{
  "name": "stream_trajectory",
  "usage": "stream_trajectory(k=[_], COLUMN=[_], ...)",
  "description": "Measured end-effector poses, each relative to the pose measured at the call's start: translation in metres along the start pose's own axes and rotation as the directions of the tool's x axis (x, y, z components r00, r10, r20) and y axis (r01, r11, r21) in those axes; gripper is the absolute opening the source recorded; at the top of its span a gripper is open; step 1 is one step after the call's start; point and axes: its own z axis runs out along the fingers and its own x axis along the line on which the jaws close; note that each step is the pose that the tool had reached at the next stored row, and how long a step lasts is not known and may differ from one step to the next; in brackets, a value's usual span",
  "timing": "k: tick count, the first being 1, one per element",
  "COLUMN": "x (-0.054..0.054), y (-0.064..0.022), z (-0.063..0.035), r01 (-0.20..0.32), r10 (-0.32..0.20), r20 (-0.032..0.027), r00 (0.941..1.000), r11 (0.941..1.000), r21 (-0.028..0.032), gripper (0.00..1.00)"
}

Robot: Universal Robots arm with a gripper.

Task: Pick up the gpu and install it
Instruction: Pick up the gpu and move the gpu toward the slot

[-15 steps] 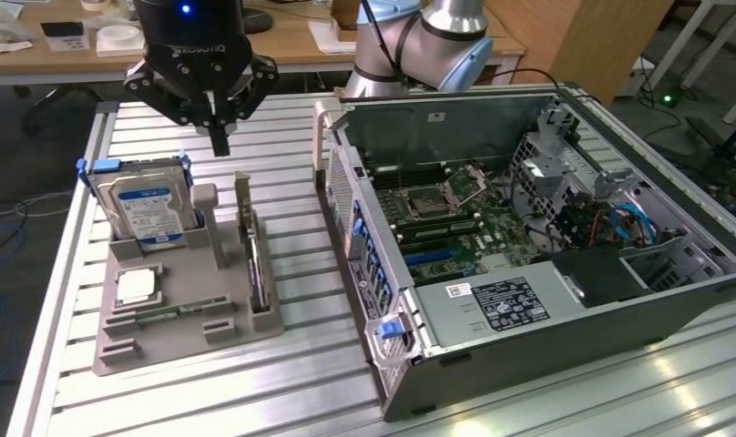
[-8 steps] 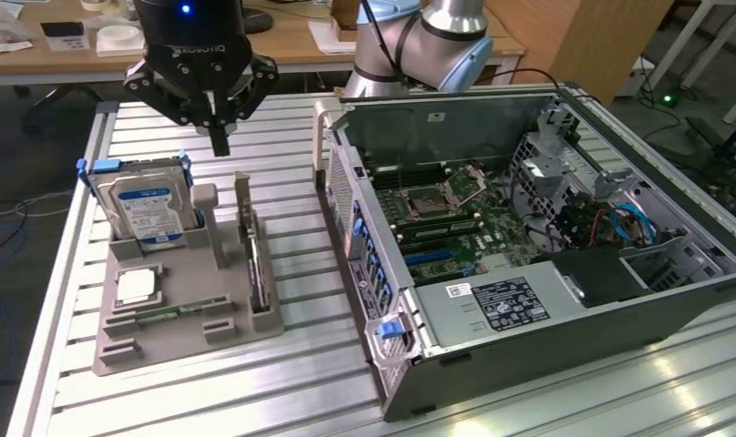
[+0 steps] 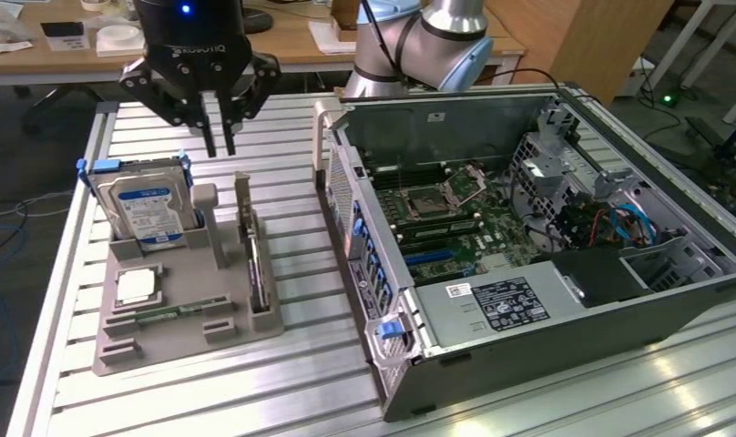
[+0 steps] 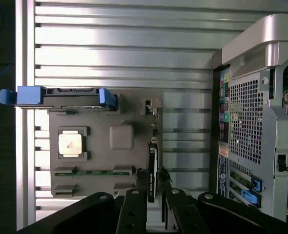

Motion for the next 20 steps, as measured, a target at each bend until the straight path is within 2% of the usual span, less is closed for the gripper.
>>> stream_trajectory(k=[1, 4, 7, 8, 10, 12, 13, 17, 20], x=[0.0, 0.0, 0.0, 0.0, 0.0, 0.0, 0.0, 0.0, 0.0], y=[0.0, 0.0, 0.0, 0.0, 0.0, -0.0002, -0.0002, -0.0005, -0.0007], z=[0.0, 0.0, 0.0, 0.0, 0.0003, 0.0027, 0.0044, 0.0115, 0.0149], r01=[0.0, 0.0, 0.0, 0.0, 0.0, 0.0, 0.002, 0.03, 0.042], r10=[0.0, 0.0, 0.0, 0.0, 0.0, 0.0, -0.002, -0.03, -0.042], r20=[0.0, 0.0, 0.0, 0.0, 0.0001, -0.0001, -0.0004, -0.002, -0.0033], r00=[1.0, 1.0, 1.0, 1.0, 1.0, 1.0, 1.0, 0.9996, 0.9991], r11=[1.0, 1.0, 1.0, 1.0, 1.0, 1.0, 1.0, 0.9996, 0.9991], r21=[0.0, 0.0, 0.0, 0.0, -0.0001, 0.0001, 0.0003, 0.0015, 0.0097], gripper=[0.29, 0.35, 0.53, 0.53, 0.64, 0.64, 0.71, 0.71, 0.71])
